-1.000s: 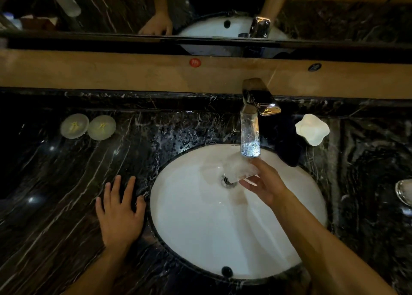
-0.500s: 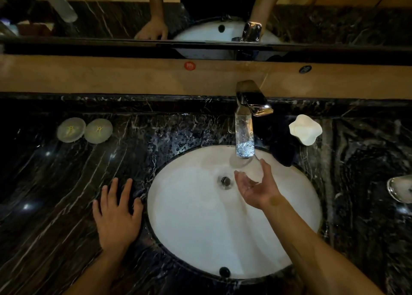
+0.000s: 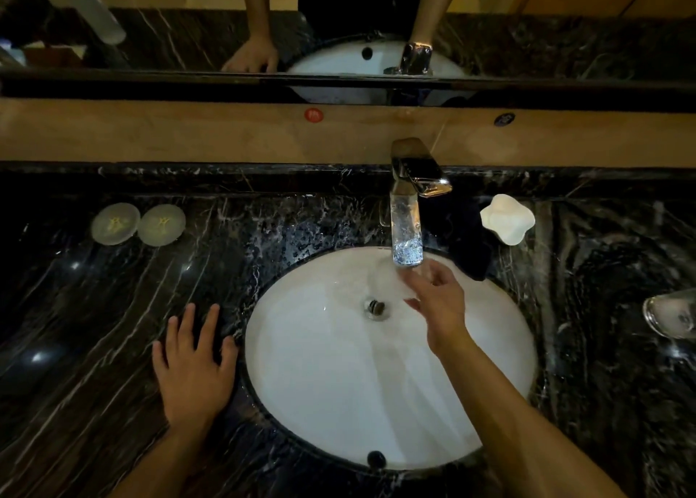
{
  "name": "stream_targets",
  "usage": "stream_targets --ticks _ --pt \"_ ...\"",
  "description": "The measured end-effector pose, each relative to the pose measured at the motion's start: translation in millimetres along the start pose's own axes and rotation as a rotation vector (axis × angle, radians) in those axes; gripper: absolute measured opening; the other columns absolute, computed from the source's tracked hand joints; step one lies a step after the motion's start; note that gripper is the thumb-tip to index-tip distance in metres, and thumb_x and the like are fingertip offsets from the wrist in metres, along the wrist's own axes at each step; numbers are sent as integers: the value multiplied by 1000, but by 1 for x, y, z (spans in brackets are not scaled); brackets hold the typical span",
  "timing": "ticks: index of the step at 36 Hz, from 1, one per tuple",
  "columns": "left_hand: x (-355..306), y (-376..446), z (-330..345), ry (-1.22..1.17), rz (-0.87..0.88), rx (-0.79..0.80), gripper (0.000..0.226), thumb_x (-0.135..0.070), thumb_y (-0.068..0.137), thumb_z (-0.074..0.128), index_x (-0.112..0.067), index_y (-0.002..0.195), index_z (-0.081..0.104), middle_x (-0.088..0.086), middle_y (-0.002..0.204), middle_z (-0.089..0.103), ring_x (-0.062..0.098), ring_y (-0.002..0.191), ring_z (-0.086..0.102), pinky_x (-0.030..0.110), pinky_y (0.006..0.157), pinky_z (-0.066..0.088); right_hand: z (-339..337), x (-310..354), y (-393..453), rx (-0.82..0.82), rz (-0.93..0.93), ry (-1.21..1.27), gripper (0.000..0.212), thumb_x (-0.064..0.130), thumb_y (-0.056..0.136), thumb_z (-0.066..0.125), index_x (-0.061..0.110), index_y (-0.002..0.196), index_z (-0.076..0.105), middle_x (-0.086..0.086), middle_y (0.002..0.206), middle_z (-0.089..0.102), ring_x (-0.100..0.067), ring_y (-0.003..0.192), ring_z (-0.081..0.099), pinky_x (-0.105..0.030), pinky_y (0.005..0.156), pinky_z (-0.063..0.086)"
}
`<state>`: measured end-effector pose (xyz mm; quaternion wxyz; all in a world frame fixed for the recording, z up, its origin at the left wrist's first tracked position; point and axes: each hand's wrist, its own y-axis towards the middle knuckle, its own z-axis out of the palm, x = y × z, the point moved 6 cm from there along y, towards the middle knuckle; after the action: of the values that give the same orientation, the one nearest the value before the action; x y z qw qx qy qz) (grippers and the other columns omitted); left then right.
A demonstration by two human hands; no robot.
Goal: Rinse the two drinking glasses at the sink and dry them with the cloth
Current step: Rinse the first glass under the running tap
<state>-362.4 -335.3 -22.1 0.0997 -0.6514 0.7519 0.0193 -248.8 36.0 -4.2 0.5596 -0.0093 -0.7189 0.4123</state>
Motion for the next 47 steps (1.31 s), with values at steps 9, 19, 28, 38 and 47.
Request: stream_targets --ticks 9,19,28,38,47 --pt "1 0 0 1 -15 9 66 -55 93 27 -30 152 40 9 162 31 32 150 22 58 120 14 13 28 -21 183 -469 -956 76 44 68 88 22 133 54 8 118 58 -13 105 59 -28 84 49" --pt "1 -1 1 -25 6 3 67 -56 92 26 -31 153 38 9 162 31 32 150 22 57 119 12 -25 -5 -36 461 308 -458 41 33 76 84 8 107 72 -5 90 68 -14 69 65 -29 65 56" --pt "2 -4 1 -51 28 -20 68 -58 93 24 -30 153 38 11 161 31 34 150 23 59 119 13 -7 -57 -79 722 897 430 54 49 66 86 9 101 72 -11 98 67 -23 72 66 -25 54 57" --pt "1 -3 4 -38 37 -21 68 -56 93 25 -28 153 38 13 161 32 36 149 23 60 118 14 -28 -67 -85 577 917 414 64 57 71 79 9 111 62 -11 96 68 -20 72 65 -20 55 53" --pt "-1 -4 4 -41 -2 -7 69 -56 91 25 -30 154 36 11 163 28 33 150 20 58 119 11 -107 9 -72 14 -39 -153 77 33 80 83 24 146 45 -4 98 68 -22 82 71 -37 73 62"
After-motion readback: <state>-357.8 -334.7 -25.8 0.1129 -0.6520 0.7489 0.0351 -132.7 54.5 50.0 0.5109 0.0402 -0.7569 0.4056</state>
